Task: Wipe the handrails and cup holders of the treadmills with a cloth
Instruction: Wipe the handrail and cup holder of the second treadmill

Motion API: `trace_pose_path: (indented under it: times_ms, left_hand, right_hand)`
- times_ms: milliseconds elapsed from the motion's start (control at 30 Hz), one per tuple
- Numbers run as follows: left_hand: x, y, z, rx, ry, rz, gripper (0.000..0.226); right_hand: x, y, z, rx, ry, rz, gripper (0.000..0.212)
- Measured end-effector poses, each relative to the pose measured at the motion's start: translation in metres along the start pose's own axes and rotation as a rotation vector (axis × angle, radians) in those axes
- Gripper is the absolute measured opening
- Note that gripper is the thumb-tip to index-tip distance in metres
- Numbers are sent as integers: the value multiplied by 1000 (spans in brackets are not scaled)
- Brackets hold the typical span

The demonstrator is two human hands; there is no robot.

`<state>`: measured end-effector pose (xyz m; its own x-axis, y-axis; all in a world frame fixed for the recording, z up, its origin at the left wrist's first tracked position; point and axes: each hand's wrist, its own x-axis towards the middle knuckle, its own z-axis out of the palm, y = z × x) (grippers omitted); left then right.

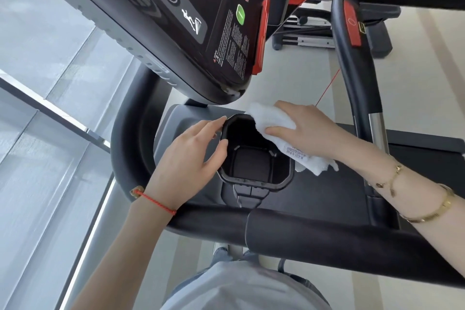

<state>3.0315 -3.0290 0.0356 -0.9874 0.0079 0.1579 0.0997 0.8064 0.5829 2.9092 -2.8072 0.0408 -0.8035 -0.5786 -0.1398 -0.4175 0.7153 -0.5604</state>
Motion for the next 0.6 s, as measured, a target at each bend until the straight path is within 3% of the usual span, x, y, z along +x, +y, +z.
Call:
trace_pose_path:
  times_ms: [167, 367, 467, 600]
  left_hand:
    - [1, 0, -1, 17, -3, 35, 46]
    - [3, -3, -4, 7, -20, 98, 47]
    - [4, -8, -4, 10, -37, 125, 47]
    - [5, -13, 0, 7, -44, 146, 48]
  right_hand:
    - [23, -24, 3, -99, -65, -86, 28]
    - [-20, -11, 17, 157, 136, 155, 35]
    - [-50, -14, 28, 268, 133, 302, 46]
    - [-70, -26, 38, 377, 106, 403, 42]
